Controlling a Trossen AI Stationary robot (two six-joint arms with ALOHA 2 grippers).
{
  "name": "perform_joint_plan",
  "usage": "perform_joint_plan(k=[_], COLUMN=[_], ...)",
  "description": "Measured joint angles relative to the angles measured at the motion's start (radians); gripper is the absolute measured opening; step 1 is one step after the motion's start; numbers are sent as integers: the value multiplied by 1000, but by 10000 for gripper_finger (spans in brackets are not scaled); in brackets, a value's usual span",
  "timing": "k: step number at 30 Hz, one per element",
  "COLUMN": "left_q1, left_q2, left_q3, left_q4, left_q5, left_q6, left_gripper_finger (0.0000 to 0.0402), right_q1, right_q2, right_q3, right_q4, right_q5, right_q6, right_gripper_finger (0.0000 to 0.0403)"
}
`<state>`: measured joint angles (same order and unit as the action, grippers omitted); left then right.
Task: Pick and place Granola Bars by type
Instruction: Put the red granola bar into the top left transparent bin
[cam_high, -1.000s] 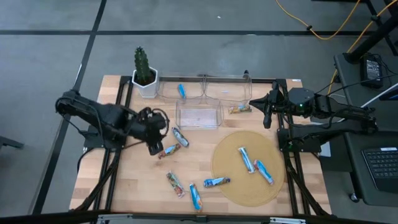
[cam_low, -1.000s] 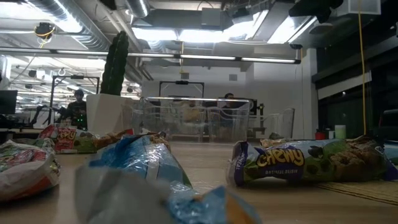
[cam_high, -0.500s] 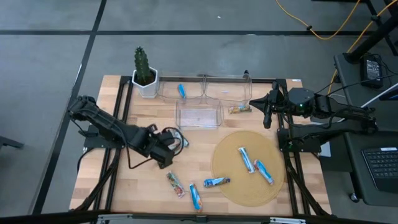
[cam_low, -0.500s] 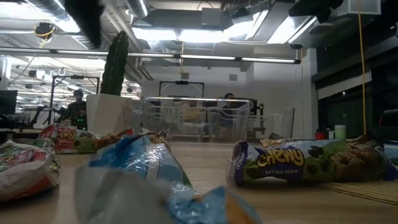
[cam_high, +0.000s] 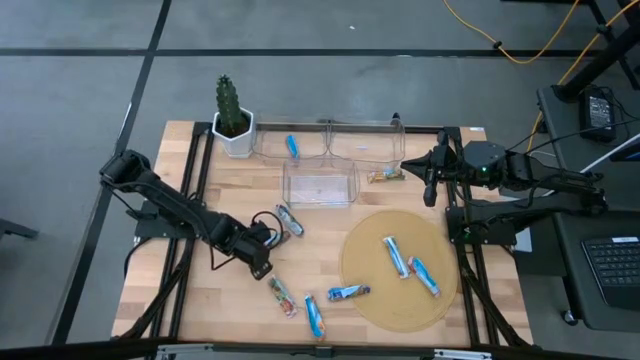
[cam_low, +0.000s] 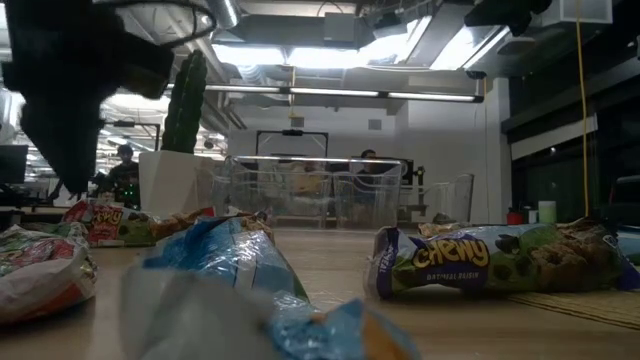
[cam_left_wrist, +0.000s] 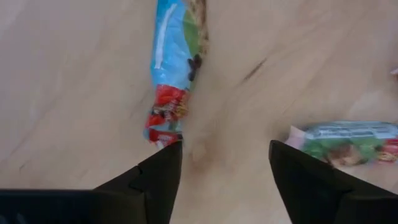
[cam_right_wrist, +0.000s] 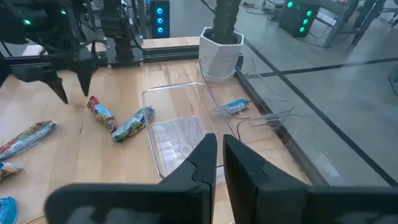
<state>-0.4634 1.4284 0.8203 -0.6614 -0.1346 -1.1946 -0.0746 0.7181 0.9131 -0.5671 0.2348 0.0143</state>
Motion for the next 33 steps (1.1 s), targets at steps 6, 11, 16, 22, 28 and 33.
perform_joint_plan(k=[6, 11, 16, 22, 28, 33], left_q1=[48, 78, 113, 152, 160, 160], left_q2=[0, 0, 0, 0, -1, -1], left_q3=[-57, -88, -113, -180, -199, -198], left_q4=[2, 19, 40, 132, 138, 135], left_q5=[-28, -33, -76, -60, -56, -51], left_q6=[10, 57, 91, 93, 83, 79], left_gripper_finger=[270, 276, 274, 260, 195, 112], right_q1=[0, 0, 0, 0, 0, 0], right_q2=[0, 0, 0, 0, 0, 0], right_q3=[0, 0, 0, 0, 0, 0], right_q4=[0, 0, 0, 0, 0, 0], right_q5=[0, 0, 0, 0, 0, 0], right_q6=[1, 2, 3, 9, 10, 9], right_gripper_finger=[32, 32, 32, 32, 32, 32])
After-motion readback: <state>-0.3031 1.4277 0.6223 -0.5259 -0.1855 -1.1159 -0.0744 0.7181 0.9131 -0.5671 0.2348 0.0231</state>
